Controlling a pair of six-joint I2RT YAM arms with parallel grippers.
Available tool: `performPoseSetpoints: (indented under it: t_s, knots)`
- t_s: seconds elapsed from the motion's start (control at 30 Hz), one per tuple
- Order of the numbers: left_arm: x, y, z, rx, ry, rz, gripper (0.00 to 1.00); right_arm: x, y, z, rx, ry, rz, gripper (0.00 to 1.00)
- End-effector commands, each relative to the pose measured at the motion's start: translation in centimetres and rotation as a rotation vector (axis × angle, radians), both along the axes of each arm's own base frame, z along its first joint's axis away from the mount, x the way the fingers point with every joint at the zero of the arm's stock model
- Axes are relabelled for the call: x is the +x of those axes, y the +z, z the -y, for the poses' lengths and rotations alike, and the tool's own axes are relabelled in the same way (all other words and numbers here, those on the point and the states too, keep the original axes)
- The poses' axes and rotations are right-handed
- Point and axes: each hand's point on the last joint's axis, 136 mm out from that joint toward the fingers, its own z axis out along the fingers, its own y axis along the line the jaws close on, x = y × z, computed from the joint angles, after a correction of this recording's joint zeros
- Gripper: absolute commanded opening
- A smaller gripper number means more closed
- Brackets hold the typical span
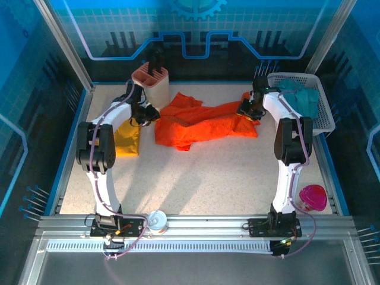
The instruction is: Fold and stack the t-shirts
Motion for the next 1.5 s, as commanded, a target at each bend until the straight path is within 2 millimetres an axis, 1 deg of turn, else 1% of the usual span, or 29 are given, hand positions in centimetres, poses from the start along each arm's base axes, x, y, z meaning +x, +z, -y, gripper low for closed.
performPoseSetpoints:
  t_s: [0.0, 0.03, 0.1, 0.2, 0.33, 0.43, 0.53, 0.57, 0.63, 0.77, 0.9, 1.0, 1.1, 1.2, 1.3, 1.47]
  knots:
    - [-0.5, 3.8, -0.4, 0.02, -0.007, 0.088, 0.4, 0.0, 4.3, -0.2, 0.013, 0.047, 0.119, 0.89]
    - [-1.5, 4.0, -0.4, 0.029, -0.006, 0.09, 0.43, -0.4, 5.1, -0.2, 0.014, 0.053, 0.145, 0.99]
    - [-3.5, 4.2, 0.0, 0.036, -0.014, 0.088, 0.44, -1.2, 6.1, -0.4, 0.021, 0.061, 0.177, 1.0]
    - [-7.1, 3.6, 1.5, 0.047, -0.035, 0.069, 0.44, -3.1, 6.5, -0.1, 0.016, 0.045, 0.178, 1.0]
    - [-11.6, 1.9, 4.8, 0.019, -0.089, 0.049, 0.44, -5.8, 5.7, -0.4, 0.039, 0.04, 0.169, 1.0]
    - [-13.7, 0.8, 6.6, 0.003, -0.119, 0.017, 0.43, -7.9, 4.9, -0.8, 0.036, 0.048, 0.156, 1.0]
    - [-14.8, 0.0, 7.9, 0.046, -0.149, 0.007, 0.42, -9.9, 3.7, -1.2, 0.003, 0.058, 0.145, 0.99]
    - [-14.9, -0.3, 8.2, 0.058, -0.155, 0.005, 0.42, -10.3, 3.4, -1.4, -0.016, 0.066, 0.15, 0.97]
    - [-15.0, -1.4, 9.2, 0.07, -0.173, -0.003, 0.41, -11.3, 2.9, -1.6, -0.062, 0.064, 0.169, 0.95]
    - [-14.4, -3.2, 10.3, 0.111, -0.211, -0.021, 0.4, -12.8, 2.0, -2.0, -0.028, 0.033, 0.168, 0.92]
    - [-13.8, -4.6, 11.5, 0.148, -0.237, -0.035, 0.39, -13.7, 1.0, -2.1, -0.02, 0.037, 0.118, 0.9]
    - [-13.3, -5.5, 11.7, 0.186, -0.236, -0.042, 0.39, -14.0, 0.5, -1.5, -0.052, 0.026, 0.086, 0.89]
    - [-12.5, -5.8, 11.8, 0.206, -0.23, -0.015, 0.39, -14.1, 0.5, -0.7, -0.085, -0.008, 0.09, 0.87]
    - [-12.0, -5.9, 11.8, 0.225, -0.226, 0.006, 0.39, -14.1, 0.9, -0.1, -0.082, -0.039, 0.103, 0.86]
    - [-11.6, -6.0, 11.9, 0.237, -0.224, 0.007, 0.39, -14.1, 1.1, 0.0, -0.069, -0.043, 0.104, 0.85]
    - [-11.1, -6.1, 11.6, 0.272, -0.218, 0.018, 0.37, -14.2, 0.7, -0.3, -0.039, -0.039, 0.097, 0.84]
